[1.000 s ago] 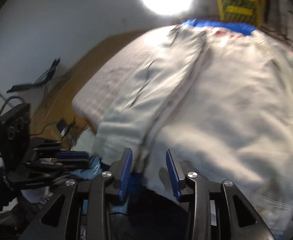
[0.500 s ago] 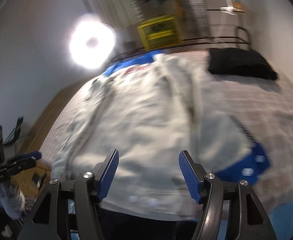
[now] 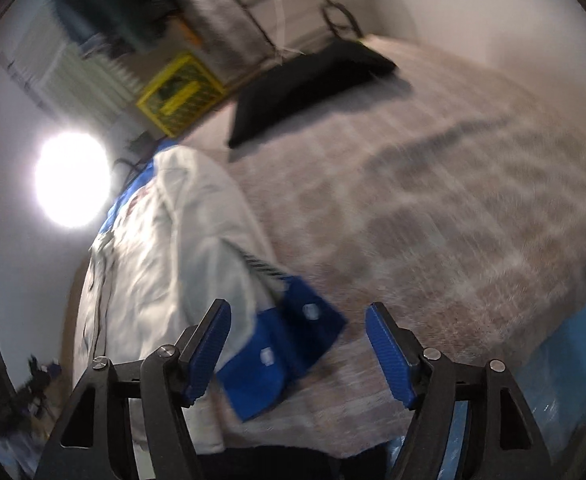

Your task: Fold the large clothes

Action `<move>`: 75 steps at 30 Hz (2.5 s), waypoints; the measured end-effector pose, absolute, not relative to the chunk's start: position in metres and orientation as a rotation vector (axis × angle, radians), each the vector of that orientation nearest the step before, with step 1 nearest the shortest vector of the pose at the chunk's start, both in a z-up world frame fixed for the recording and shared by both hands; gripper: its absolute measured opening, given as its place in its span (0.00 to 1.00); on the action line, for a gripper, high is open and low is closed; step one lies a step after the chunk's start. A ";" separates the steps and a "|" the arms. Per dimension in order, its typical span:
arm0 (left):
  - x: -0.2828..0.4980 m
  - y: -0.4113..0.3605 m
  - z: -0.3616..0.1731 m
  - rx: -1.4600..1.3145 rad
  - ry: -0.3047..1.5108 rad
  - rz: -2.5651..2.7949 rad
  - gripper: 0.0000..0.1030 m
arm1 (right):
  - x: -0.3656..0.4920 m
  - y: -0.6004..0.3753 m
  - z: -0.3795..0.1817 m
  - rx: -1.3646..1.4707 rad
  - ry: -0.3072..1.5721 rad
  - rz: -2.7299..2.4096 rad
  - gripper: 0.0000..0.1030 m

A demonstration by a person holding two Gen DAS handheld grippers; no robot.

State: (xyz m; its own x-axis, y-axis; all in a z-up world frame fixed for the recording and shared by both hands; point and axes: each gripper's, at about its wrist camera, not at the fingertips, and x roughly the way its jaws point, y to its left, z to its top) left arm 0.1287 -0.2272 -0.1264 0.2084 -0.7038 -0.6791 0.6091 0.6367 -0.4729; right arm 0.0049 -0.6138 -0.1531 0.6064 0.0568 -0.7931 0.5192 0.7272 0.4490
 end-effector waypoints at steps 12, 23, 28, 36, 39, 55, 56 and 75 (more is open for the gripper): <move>0.138 -0.197 -0.107 -0.192 0.962 -0.857 0.35 | 0.037 -0.615 -0.183 0.869 0.945 -0.197 0.06; 0.159 -0.169 -0.122 -0.283 0.999 -0.788 0.35 | 0.038 -0.552 -0.103 0.532 0.814 -0.144 0.02; 0.163 -0.160 -0.115 -0.316 0.973 -0.769 0.35 | 0.045 -0.497 -0.075 0.378 0.814 -0.061 0.02; 0.166 -0.155 -0.115 -0.323 0.964 -0.734 0.35 | 0.064 -0.373 -0.113 0.017 0.982 0.200 0.03; 0.166 -0.154 -0.118 -0.323 0.972 -0.738 0.35 | 0.060 -0.374 -0.124 0.058 1.031 0.286 0.20; 0.170 -0.181 -0.136 -0.339 1.042 -0.757 0.35 | 0.094 -0.423 -0.137 0.349 1.022 0.221 0.45; 0.172 -0.181 -0.136 -0.345 1.044 -0.755 0.35 | 0.099 -0.417 -0.139 0.318 1.031 0.211 0.45; 0.184 -0.162 -0.148 -0.371 1.074 -0.688 0.35 | 0.109 -0.331 -0.154 -0.229 1.053 0.296 0.27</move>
